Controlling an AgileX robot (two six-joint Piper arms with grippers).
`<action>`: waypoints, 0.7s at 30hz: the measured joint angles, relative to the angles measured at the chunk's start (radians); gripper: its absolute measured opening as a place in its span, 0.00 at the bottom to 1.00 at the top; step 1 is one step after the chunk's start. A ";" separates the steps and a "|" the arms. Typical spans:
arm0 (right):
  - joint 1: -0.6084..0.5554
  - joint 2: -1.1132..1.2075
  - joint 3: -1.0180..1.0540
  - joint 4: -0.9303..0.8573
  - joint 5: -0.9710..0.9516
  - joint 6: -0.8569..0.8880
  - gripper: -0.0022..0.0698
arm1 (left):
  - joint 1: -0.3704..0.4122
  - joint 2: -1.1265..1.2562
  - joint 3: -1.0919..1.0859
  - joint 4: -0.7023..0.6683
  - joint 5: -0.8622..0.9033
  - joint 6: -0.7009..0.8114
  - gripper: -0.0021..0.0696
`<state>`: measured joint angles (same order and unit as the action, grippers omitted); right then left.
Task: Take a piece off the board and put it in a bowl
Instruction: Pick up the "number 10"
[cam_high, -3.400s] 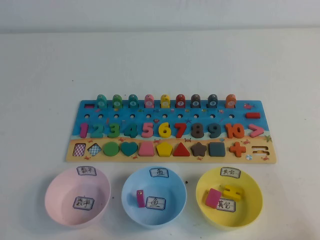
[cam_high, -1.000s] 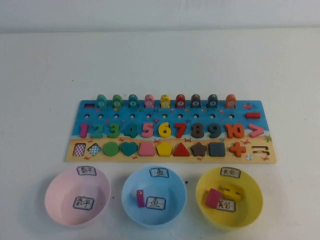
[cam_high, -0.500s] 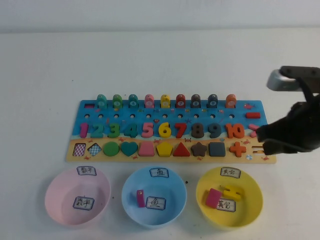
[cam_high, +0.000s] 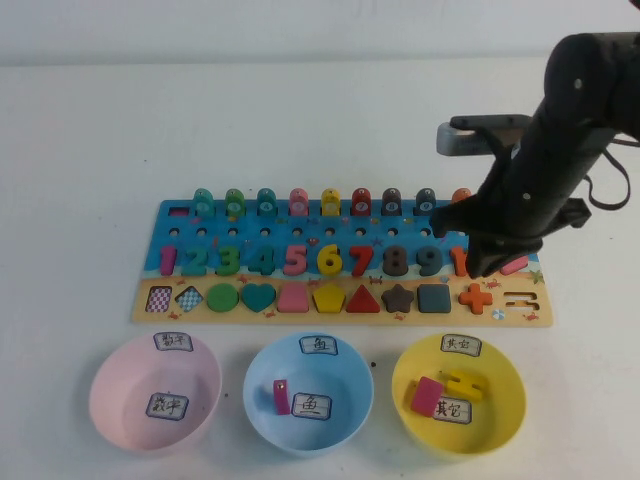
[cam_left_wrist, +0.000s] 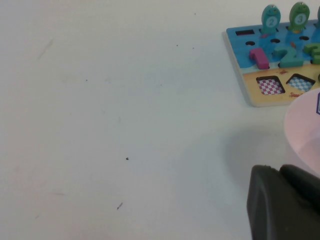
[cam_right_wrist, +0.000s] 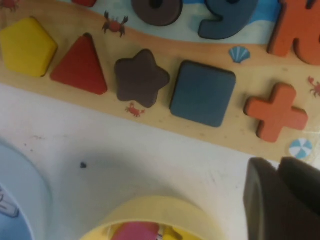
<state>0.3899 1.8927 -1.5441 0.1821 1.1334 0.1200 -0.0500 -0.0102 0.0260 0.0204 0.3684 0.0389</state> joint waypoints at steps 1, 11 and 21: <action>0.000 0.026 -0.029 -0.003 0.017 0.009 0.10 | 0.000 0.000 0.000 0.000 0.000 0.000 0.03; 0.000 0.198 -0.240 -0.106 0.081 0.151 0.50 | 0.000 0.000 0.000 0.000 0.000 0.000 0.03; 0.000 0.290 -0.301 -0.133 0.085 0.187 0.52 | 0.000 0.000 0.000 0.002 0.000 0.000 0.03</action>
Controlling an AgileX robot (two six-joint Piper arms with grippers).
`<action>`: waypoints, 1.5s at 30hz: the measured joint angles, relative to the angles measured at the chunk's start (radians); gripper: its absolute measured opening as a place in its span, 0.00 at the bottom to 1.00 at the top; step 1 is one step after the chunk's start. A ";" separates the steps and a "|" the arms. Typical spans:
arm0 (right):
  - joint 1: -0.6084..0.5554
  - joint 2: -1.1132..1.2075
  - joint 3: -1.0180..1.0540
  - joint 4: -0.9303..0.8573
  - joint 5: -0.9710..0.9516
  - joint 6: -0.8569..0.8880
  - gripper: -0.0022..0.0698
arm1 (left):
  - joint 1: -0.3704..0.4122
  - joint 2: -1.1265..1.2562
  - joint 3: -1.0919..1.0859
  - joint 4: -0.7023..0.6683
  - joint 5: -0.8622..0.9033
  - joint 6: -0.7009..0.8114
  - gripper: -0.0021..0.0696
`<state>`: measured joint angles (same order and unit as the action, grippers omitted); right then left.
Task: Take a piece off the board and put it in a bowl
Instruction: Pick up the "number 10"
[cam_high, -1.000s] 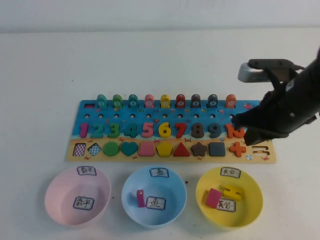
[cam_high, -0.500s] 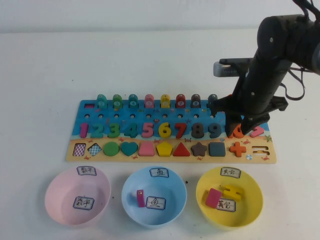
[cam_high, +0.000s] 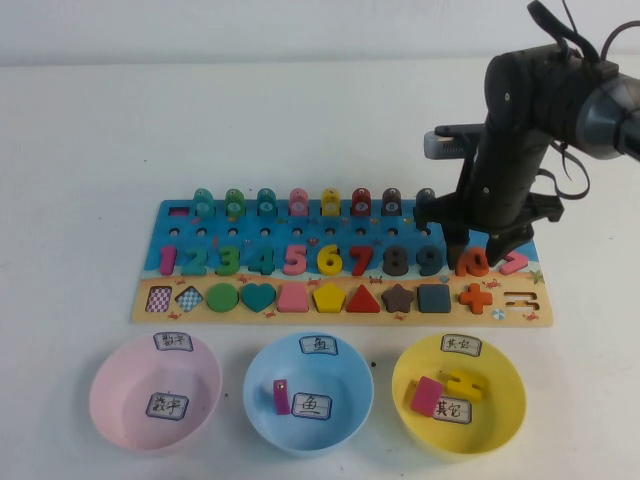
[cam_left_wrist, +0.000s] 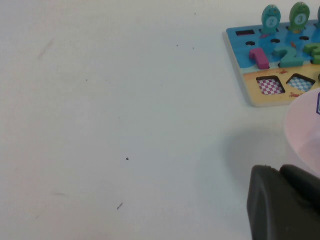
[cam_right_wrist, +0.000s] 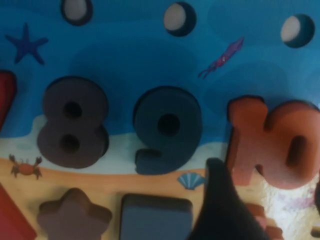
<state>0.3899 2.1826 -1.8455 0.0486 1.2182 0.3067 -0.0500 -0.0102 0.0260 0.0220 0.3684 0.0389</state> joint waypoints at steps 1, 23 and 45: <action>0.000 0.004 0.000 0.000 0.000 0.000 0.52 | 0.000 0.000 0.000 0.000 0.000 0.000 0.03; 0.000 0.016 -0.002 -0.049 -0.026 -0.018 0.52 | 0.000 0.000 0.000 0.000 0.000 0.000 0.03; 0.002 0.038 -0.003 -0.049 -0.039 -0.043 0.57 | 0.000 0.000 0.000 0.000 0.000 0.000 0.03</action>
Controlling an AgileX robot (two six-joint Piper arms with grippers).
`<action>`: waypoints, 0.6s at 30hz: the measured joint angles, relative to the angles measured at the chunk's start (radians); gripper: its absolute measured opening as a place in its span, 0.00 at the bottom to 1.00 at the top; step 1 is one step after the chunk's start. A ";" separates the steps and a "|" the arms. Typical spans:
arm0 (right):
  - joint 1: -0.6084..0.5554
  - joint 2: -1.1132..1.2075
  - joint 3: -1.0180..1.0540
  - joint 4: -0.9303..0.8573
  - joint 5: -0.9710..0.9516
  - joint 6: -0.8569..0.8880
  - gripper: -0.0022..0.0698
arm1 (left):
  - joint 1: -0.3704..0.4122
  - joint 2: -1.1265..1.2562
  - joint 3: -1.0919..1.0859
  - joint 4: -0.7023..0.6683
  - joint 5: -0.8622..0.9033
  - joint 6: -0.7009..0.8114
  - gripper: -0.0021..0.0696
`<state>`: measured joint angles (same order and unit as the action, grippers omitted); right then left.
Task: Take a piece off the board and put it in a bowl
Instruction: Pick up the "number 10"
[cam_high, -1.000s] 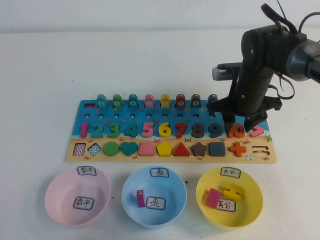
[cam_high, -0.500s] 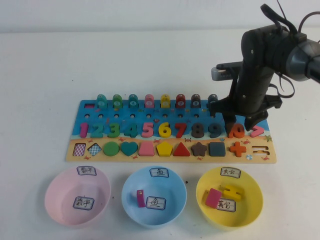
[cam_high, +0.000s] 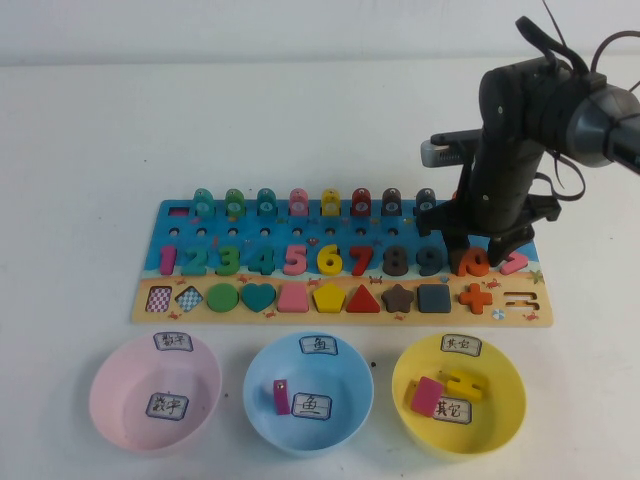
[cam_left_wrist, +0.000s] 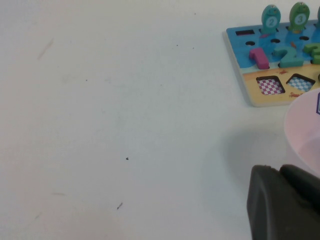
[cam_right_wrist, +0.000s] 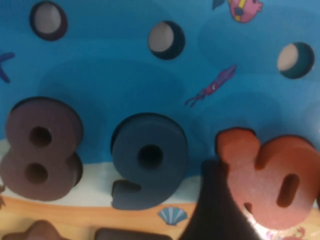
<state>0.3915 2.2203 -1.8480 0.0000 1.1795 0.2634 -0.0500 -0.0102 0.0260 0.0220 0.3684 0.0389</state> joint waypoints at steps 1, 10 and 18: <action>0.000 0.003 -0.002 0.000 0.000 0.000 0.57 | 0.000 0.000 0.000 0.000 0.000 0.000 0.03; 0.000 0.006 -0.008 0.000 0.004 -0.002 0.49 | 0.000 0.000 0.000 0.000 0.000 0.000 0.03; 0.000 0.006 -0.008 0.000 0.004 -0.002 0.49 | 0.000 0.000 0.000 0.000 0.000 0.000 0.03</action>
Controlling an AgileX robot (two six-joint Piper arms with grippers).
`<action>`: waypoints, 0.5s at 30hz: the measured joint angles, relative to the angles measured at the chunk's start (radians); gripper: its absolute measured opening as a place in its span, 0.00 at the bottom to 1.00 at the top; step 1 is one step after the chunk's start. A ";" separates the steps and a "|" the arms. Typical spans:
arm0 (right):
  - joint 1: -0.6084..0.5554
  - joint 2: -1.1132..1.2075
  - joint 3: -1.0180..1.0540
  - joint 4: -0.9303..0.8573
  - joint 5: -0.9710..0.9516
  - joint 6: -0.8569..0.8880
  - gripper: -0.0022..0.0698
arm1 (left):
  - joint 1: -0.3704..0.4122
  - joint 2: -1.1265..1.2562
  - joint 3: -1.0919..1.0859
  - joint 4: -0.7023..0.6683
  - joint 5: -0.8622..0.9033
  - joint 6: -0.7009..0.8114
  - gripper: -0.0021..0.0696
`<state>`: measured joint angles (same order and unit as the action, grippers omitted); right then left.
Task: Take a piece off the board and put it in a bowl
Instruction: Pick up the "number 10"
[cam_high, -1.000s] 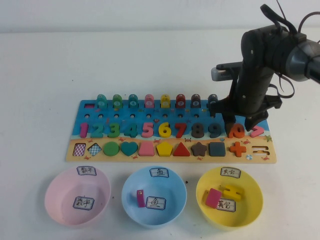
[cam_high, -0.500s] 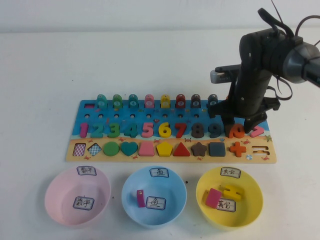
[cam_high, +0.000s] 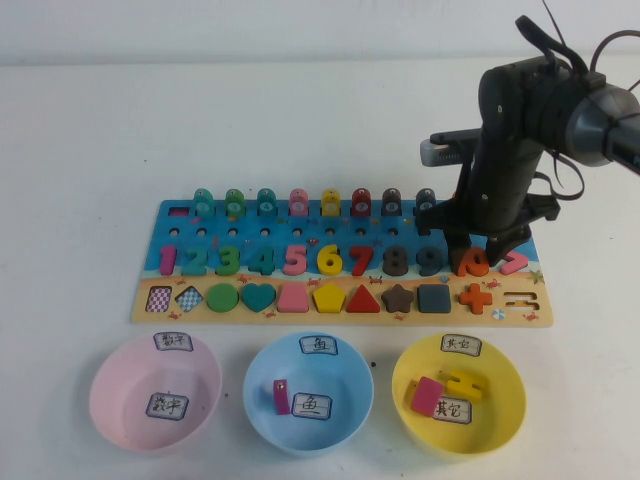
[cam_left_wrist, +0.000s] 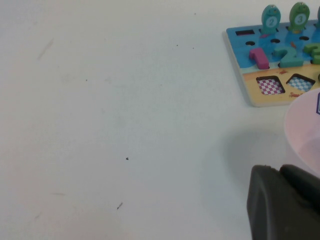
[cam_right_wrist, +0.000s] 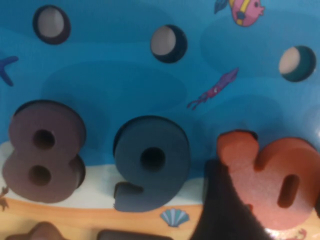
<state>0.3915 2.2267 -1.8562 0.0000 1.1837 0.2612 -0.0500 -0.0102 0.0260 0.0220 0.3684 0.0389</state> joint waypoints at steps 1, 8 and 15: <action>0.000 0.000 0.000 0.000 0.000 0.000 0.49 | 0.000 0.000 0.000 0.000 0.000 0.000 0.03; 0.000 -0.004 0.000 0.000 -0.002 0.000 0.48 | 0.000 0.000 0.000 0.000 0.000 0.000 0.03; 0.000 -0.010 0.000 0.000 -0.002 0.000 0.48 | 0.000 0.000 0.000 0.000 0.000 0.000 0.03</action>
<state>0.3915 2.2172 -1.8562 0.0000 1.1818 0.2612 -0.0500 -0.0102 0.0260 0.0220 0.3684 0.0389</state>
